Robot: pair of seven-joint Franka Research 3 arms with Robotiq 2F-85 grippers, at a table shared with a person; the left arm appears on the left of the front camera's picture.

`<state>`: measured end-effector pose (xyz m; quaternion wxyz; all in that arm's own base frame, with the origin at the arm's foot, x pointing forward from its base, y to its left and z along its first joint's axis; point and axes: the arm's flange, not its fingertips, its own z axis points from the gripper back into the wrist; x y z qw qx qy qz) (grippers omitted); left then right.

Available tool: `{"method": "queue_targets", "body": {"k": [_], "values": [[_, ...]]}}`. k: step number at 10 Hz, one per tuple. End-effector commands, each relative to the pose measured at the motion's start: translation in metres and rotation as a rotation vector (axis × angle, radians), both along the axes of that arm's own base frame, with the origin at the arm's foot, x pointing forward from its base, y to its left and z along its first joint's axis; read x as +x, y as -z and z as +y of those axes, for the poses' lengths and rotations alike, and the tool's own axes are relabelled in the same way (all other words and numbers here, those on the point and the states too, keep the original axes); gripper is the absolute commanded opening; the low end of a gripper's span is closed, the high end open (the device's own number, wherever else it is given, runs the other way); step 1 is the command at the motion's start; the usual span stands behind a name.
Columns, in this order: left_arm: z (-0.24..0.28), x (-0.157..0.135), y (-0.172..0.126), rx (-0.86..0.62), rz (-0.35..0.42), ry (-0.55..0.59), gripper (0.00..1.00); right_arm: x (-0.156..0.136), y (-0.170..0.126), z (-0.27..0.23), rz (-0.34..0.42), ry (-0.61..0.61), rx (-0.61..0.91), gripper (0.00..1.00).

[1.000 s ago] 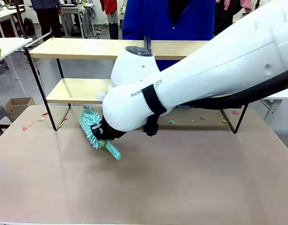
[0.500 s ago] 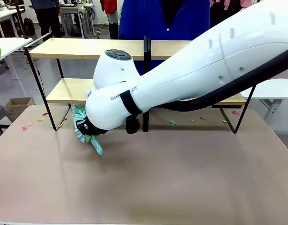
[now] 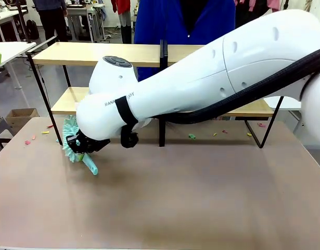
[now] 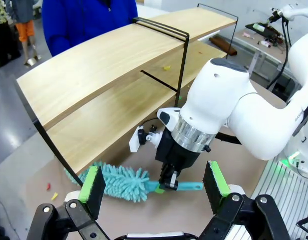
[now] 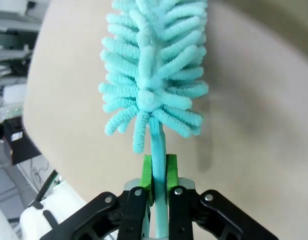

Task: Clean the shelves.
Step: Clean a randomly selected level of the Shelf with the Duster.

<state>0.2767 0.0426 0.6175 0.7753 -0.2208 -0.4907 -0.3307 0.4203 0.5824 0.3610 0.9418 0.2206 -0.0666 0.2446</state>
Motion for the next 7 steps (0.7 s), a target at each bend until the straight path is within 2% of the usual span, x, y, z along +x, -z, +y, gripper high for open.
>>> {"method": "queue_targets", "body": {"k": [1, 3, 5, 7], "values": [[0.000, 0.001, 0.001, -0.005, -0.007, 0.015, 1.00, 0.008, -0.006, -0.008, 0.093, -0.103, 0.092, 0.12], [0.000, 0.001, 0.001, -0.005, -0.007, 0.015, 1.00, 0.011, -0.007, -0.018, 0.100, -0.093, 0.141, 0.12], [0.000, 0.001, 0.001, -0.005, -0.007, 0.015, 1.00, 0.012, -0.008, -0.030, 0.055, -0.064, 0.186, 0.12], [0.000, 0.001, 0.001, -0.005, -0.007, 0.015, 1.00, 0.006, -0.009, -0.039, 0.036, -0.039, 0.164, 0.12]]}}
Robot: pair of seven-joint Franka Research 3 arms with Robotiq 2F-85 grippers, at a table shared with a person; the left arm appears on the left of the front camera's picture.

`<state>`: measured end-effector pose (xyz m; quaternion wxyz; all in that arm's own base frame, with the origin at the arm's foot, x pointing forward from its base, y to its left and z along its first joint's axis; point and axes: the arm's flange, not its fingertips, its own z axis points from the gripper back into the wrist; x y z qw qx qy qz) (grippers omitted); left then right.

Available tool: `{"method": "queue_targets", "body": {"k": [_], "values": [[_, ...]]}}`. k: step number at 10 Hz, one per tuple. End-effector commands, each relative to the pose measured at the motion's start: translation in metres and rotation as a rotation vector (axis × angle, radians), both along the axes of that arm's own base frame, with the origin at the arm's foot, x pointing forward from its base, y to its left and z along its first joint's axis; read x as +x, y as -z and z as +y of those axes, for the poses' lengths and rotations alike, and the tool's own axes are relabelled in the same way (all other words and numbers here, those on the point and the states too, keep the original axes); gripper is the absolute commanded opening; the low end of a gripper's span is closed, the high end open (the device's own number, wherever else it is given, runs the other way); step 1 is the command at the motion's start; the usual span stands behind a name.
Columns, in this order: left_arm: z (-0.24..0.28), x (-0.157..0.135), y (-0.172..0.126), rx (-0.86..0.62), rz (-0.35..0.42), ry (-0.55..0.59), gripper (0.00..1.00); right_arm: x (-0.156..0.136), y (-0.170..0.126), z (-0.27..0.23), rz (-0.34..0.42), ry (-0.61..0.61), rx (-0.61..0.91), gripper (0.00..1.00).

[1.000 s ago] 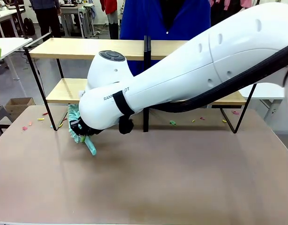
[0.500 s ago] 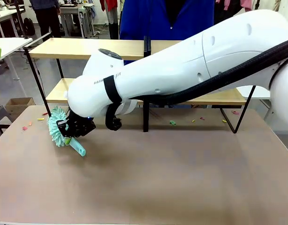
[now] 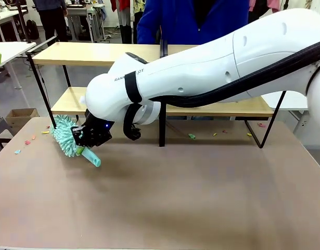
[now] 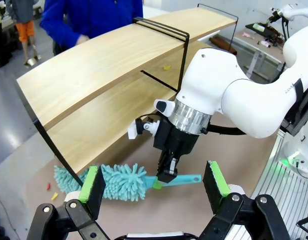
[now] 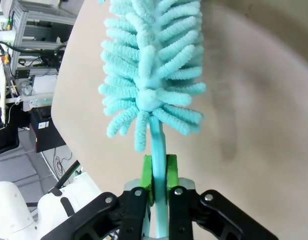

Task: Clean the shelves.
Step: Clean a randomly selected level of the Shelf with the Duster.

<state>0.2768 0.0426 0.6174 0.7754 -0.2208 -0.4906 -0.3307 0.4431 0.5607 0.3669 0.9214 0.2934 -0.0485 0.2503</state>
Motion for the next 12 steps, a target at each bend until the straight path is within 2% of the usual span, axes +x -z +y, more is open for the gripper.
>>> {"method": "queue_targets", "body": {"k": [1, 5, 8, 10, 12], "values": [[0.000, 0.001, 0.001, -0.005, -0.007, 0.015, 1.00, -0.020, -0.007, -0.029, -0.019, 0.002, 0.039, 0.12], [0.000, 0.001, 0.001, -0.005, -0.007, 0.015, 1.00, -0.059, -0.034, -0.119, 0.036, 0.029, -0.005, 0.12], [0.000, 0.001, 0.001, -0.005, -0.007, 0.015, 1.00, -0.095, -0.055, -0.193, 0.112, -0.067, 0.006, 0.12], [0.000, 0.001, 0.001, -0.005, -0.007, 0.015, 1.00, -0.120, -0.081, -0.241, 0.117, -0.144, 0.026, 0.12], [0.000, 0.001, 0.001, -0.005, -0.007, 0.015, 1.00, -0.151, -0.121, -0.292, 0.112, -0.177, 0.037, 0.12]]}}
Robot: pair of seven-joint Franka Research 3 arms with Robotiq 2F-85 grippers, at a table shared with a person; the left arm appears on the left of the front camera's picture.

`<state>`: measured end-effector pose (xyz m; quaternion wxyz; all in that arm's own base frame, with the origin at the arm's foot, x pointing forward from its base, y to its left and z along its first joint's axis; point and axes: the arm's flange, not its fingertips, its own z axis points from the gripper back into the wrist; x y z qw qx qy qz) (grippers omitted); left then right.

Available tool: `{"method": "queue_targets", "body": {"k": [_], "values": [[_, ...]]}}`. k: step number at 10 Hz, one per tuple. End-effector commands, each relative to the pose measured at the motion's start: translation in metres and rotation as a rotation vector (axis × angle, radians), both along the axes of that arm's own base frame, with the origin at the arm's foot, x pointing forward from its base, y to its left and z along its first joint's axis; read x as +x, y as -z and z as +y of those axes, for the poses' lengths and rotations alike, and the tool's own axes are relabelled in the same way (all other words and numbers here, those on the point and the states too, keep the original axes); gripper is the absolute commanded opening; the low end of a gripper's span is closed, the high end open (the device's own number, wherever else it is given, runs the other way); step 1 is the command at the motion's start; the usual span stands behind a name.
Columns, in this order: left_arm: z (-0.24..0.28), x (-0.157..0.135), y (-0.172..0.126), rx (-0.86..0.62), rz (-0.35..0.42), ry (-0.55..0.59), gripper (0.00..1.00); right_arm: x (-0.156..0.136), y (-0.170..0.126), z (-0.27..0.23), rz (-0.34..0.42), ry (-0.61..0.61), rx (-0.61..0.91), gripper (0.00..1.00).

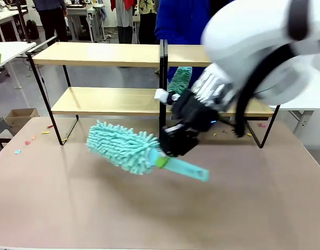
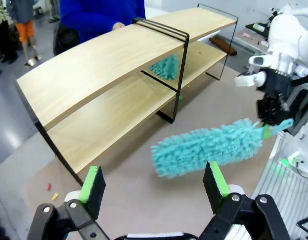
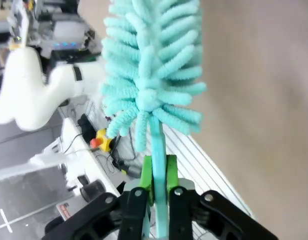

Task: Clean the shelves.
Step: Clean a randomly selected level of the Shelf with the Duster.

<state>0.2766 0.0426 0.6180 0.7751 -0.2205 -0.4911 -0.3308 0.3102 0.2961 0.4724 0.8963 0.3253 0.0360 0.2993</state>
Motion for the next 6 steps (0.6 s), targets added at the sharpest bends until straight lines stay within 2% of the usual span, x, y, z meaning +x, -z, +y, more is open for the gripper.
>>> {"method": "queue_targets", "body": {"k": [1, 2, 3, 4, 5, 6], "values": [[0.000, 0.001, 0.002, -0.005, -0.006, 0.015, 1.00, -0.039, -0.040, -0.052, -0.061, -0.032, 0.007, 0.12], [0.000, 0.001, 0.002, -0.005, -0.006, 0.015, 1.00, -0.055, -0.062, -0.072, -0.130, 0.021, -0.008, 0.12], [0.000, 0.001, 0.002, -0.005, -0.006, 0.015, 1.00, -0.072, -0.082, -0.088, -0.236, 0.072, 0.005, 0.12], [0.000, 0.001, 0.002, -0.005, -0.006, 0.015, 1.00, -0.083, -0.088, -0.087, -0.312, 0.303, -0.047, 0.12], [0.000, 0.001, 0.002, -0.005, -0.006, 0.015, 1.00, -0.055, -0.071, -0.073, -0.138, 0.010, 0.015, 0.12], [0.000, 0.001, 0.002, -0.005, -0.006, 0.015, 1.00, -0.070, -0.092, -0.088, -0.223, 0.111, 0.016, 0.12]]}}
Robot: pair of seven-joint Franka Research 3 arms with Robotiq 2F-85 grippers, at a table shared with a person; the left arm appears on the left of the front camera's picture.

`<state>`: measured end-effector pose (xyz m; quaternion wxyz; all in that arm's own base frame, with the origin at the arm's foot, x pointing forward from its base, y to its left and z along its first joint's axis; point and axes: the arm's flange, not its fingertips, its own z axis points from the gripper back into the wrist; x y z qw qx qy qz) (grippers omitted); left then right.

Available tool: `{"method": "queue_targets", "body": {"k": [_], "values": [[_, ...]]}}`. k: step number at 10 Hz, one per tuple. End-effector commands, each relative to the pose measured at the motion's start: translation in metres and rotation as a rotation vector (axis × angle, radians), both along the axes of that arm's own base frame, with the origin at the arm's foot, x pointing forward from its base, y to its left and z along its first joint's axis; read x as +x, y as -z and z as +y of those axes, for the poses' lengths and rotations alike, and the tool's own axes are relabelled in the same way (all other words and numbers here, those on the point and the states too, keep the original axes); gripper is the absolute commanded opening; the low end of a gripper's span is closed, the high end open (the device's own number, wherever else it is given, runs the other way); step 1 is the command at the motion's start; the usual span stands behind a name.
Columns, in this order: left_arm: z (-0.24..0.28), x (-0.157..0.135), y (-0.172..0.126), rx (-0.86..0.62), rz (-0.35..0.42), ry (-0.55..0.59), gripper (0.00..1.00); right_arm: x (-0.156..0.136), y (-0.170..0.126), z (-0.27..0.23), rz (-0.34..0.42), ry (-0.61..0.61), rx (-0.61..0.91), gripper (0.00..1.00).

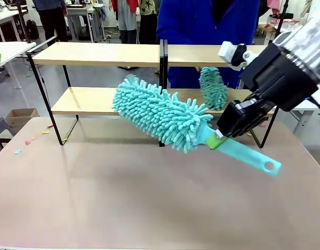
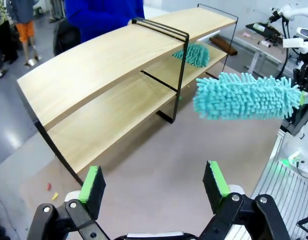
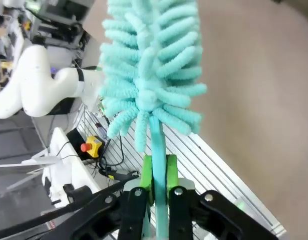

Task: Clean the shelves.
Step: Clean a randomly selected level of the Shelf with the Duster.

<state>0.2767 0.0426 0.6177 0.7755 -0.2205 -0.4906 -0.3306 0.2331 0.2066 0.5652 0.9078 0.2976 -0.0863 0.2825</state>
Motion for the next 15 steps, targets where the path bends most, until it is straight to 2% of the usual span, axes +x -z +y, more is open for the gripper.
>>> {"method": "queue_targets", "body": {"k": [1, 2, 3, 5, 8, 9, 11, 12, 13, 14, 15], "values": [[0.000, 0.001, 0.002, -0.006, -0.007, 0.015, 1.00, 0.026, 0.023, 0.026, 0.022, -0.125, 0.038, 0.12], [0.000, 0.001, 0.002, -0.006, -0.007, 0.015, 1.00, 0.032, 0.006, 0.009, -0.056, -0.145, 0.134, 0.12], [0.000, 0.001, 0.002, -0.006, -0.007, 0.015, 1.00, 0.028, -0.021, -0.023, -0.100, -0.122, 0.175, 0.12], [0.000, 0.001, 0.002, -0.006, -0.007, 0.015, 1.00, -0.005, -0.075, -0.109, -0.180, -0.127, 0.253, 0.12], [0.000, 0.001, 0.002, -0.006, -0.007, 0.015, 1.00, -0.060, -0.125, -0.228, -0.363, 0.082, 0.366, 0.12], [0.000, 0.001, 0.002, -0.006, -0.007, 0.015, 1.00, -0.073, -0.134, -0.252, -0.393, 0.119, 0.367, 0.12], [0.000, 0.001, 0.002, -0.006, -0.007, 0.015, 1.00, -0.105, -0.142, -0.308, -0.370, 0.173, 0.317, 0.12], [0.000, 0.001, 0.002, -0.006, -0.007, 0.015, 1.00, -0.111, -0.140, -0.327, -0.369, 0.283, 0.280, 0.12], [0.000, 0.001, 0.002, -0.006, -0.007, 0.015, 1.00, -0.116, -0.132, -0.342, -0.430, 0.375, 0.288, 0.12], [0.000, 0.001, 0.002, -0.006, -0.007, 0.015, 1.00, -0.103, -0.110, -0.329, -0.399, 0.472, 0.249, 0.12], [0.000, 0.001, 0.002, -0.006, -0.007, 0.015, 1.00, -0.113, -0.137, -0.337, -0.386, 0.301, 0.309, 0.12]]}}
